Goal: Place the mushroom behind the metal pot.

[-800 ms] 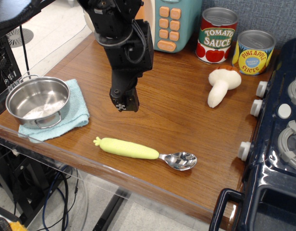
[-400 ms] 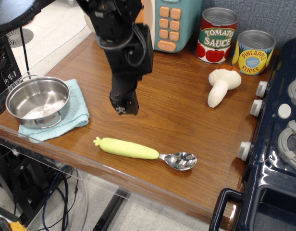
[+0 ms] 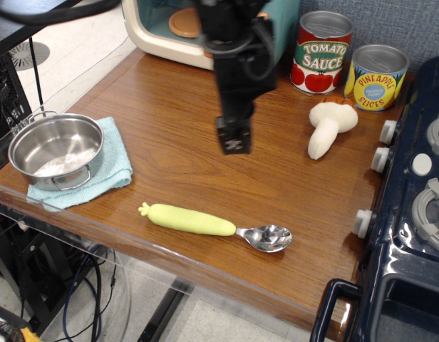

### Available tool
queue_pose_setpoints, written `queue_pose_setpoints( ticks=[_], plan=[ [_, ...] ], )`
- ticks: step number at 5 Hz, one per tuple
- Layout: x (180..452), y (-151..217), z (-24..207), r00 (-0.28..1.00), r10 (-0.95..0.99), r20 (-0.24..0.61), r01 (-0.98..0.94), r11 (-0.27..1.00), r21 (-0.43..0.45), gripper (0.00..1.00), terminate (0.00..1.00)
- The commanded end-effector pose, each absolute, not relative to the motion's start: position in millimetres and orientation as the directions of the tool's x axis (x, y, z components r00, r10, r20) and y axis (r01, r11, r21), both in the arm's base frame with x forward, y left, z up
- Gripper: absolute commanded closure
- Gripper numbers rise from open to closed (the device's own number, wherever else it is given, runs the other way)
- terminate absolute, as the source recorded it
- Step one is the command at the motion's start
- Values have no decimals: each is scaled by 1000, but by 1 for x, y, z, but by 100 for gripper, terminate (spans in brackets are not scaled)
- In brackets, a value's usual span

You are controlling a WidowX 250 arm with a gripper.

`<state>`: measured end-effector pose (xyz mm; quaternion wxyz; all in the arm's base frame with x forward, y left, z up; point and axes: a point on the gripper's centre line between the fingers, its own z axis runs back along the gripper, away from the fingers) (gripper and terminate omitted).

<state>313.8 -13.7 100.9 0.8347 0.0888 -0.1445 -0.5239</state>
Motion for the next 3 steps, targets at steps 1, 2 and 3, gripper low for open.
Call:
queue_pose_setpoints(
  ticks=[1,2,3],
  plan=[
    [386,-54,120,419,-890,177,802,455,388,0,0],
    [406,-59,121,428,-884,189,793,468,390,0,0],
    [424,-64,117,422,-885,195,794,465,393,0,0]
  ],
)
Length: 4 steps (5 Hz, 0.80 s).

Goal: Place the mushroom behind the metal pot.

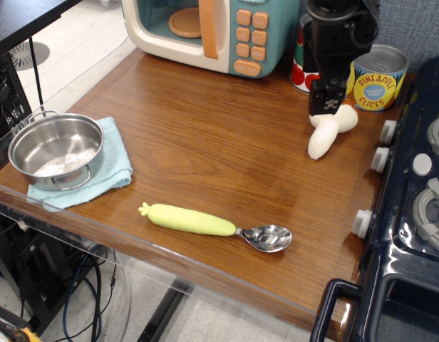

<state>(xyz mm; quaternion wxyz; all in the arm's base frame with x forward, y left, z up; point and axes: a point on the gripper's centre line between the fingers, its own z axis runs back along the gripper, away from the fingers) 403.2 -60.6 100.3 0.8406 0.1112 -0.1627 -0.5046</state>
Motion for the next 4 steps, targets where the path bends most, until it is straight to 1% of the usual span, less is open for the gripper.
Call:
queue_pose_setpoints(
  ticks=[1,3,4],
  plan=[
    [440,-61,101,444,-874,198,791,486,371,0,0],
    [447,-59,65,464,-872,157,811,489,321,0,0],
    [447,-60,56,473,-869,149,812,495,310,100,0]
  ],
)
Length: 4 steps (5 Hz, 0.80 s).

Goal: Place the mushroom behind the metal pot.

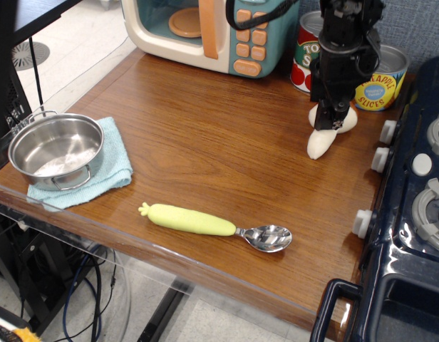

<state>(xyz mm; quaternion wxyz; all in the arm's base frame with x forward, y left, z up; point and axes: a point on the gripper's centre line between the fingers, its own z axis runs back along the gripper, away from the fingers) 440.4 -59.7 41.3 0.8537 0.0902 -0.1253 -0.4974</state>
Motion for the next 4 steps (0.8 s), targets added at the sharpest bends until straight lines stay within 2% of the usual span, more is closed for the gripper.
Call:
queue_pose_setpoints(
  ticks=[1,3,4],
  plan=[
    [444,-60,52,484,-862,150,808,506,302,100,0],
    [435,-63,56,474,-868,148,814,496,304,100,0],
    [431,-60,73,469,-864,183,810,503,302,100,0]
  ],
)
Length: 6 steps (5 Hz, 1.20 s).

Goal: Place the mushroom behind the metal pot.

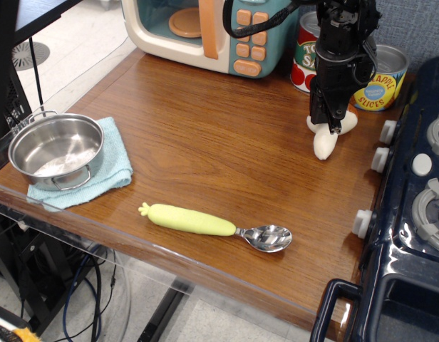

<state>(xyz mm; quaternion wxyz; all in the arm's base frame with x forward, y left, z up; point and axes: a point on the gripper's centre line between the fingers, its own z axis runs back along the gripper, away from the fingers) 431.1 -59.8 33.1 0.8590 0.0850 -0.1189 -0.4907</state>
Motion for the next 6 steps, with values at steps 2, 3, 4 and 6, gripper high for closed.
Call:
queue_pose_setpoints(
  ticks=[2,3,4,6],
  plan=[
    [402,-34,141,506,-821,265,744,571,348,100,0],
    [377,-2,161,576,-774,263,680,632,371,100,0],
    [352,39,170,660,-702,268,594,706,386,100,0],
    [338,117,163,819,-522,237,417,826,379,100,0]
  ],
)
